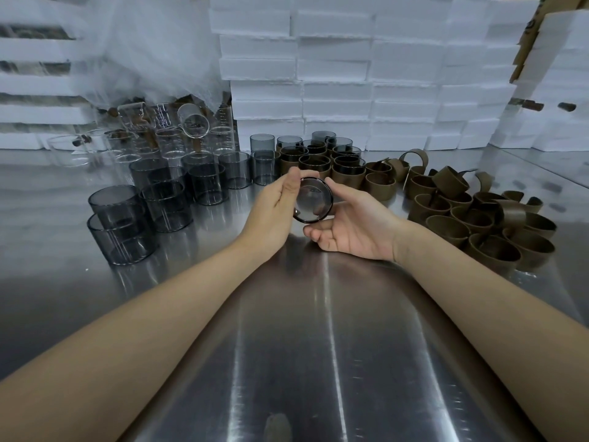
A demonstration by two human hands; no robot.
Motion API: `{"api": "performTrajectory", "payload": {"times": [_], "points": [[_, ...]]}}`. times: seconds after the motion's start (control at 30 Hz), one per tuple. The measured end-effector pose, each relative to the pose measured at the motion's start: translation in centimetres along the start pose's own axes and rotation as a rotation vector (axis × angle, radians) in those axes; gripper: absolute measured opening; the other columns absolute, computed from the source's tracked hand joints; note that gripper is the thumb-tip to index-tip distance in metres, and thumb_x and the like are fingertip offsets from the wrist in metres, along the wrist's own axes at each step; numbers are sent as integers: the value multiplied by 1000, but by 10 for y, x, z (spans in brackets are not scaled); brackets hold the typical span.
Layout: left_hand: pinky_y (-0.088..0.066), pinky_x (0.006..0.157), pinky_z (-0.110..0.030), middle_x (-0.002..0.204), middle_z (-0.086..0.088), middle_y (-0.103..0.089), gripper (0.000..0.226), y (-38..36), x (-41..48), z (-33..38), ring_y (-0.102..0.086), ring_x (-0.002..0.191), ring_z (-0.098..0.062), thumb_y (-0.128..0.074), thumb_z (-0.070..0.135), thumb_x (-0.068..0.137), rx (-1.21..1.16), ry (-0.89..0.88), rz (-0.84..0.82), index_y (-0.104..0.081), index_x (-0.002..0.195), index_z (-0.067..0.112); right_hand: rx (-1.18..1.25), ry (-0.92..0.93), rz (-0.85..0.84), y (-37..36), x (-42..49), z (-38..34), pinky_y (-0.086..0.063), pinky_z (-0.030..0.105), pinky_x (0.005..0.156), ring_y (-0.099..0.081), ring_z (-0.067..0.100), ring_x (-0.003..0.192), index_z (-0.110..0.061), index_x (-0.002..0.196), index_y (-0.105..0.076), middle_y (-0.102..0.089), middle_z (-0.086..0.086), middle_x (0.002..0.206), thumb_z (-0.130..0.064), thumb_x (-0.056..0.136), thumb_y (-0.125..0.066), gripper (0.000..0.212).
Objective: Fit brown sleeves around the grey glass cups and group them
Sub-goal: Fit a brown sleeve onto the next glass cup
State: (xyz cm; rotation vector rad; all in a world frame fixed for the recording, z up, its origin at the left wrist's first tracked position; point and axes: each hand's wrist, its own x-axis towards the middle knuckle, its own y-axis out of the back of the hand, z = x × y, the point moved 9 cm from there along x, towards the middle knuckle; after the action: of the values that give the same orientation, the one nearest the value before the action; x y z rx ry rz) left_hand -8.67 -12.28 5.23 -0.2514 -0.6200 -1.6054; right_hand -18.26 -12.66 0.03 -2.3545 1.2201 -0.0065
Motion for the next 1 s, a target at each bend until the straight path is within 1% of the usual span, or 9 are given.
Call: {"api": "performTrajectory", "payload": {"times": [0.1,0.17,0.27,0.5,0.63,0.73,0.83,0.9,1.0], "points": [[-38,88,-3,110,25,-64,31,-8,0,-2,-56,107,13,-53,44,94,25,24,-76,-57,121,30,28,9,-19,0,0,-1,-55,24,59,-64,22,65,-4,103,-52,-62,14,78,-50,89,-53,48],[-38,86,-1,110,26,-63,44,-9,0,-2,-55,107,15,-75,39,81,90,5,-83,-55,120,34,39,12,-35,-1,0,-1,-54,24,60,-63,20,64,-4,106,-56,-57,8,74,-50,88,-53,50],[-39,82,-1,106,24,-66,49,-5,0,-2,-58,103,11,-83,36,74,105,-18,-36,-57,116,33,49,2,-55,-4,0,0,-54,23,62,-63,18,65,-6,112,-57,-57,3,68,-51,87,-53,52],[-41,78,-4,98,21,-66,33,0,0,4,-60,90,9,-77,35,82,118,-56,30,-62,109,23,61,24,-51,-4,2,0,-58,25,65,-69,21,75,-8,130,-46,-66,16,95,-49,82,-57,64],[-42,76,-5,89,23,-67,21,1,1,4,-62,86,7,-72,34,87,72,-39,69,-65,103,22,103,17,-92,-6,1,1,-59,27,69,-71,27,93,-8,122,-45,-69,21,107,-47,84,-57,56],[-43,76,-7,84,23,-67,3,2,2,5,-61,83,6,-66,32,92,70,-48,102,-64,94,30,114,3,-111,-8,2,2,-59,29,72,-68,30,105,-7,115,-48,-66,24,113,-48,85,-58,51],[-44,76,-11,83,22,-67,11,5,2,7,-60,79,5,-57,30,98,72,-54,132,-64,90,36,76,-7,-110,-11,2,5,-59,30,71,-66,32,108,-5,107,-54,-65,25,115,-50,82,-60,51],[-44,74,-11,78,24,-66,18,7,2,5,-58,76,6,-51,31,101,74,-32,138,-64,88,34,48,-14,-96,-12,1,5,-59,30,70,-68,32,103,-6,104,-55,-68,25,110,-52,81,-59,52],[-47,72,-17,78,14,-68,36,9,2,0,-61,76,-1,-38,31,106,47,7,165,-68,92,18,5,-20,-96,-14,-2,5,-59,29,72,-71,30,97,-4,116,-54,-69,25,106,-53,82,-57,59]]}}
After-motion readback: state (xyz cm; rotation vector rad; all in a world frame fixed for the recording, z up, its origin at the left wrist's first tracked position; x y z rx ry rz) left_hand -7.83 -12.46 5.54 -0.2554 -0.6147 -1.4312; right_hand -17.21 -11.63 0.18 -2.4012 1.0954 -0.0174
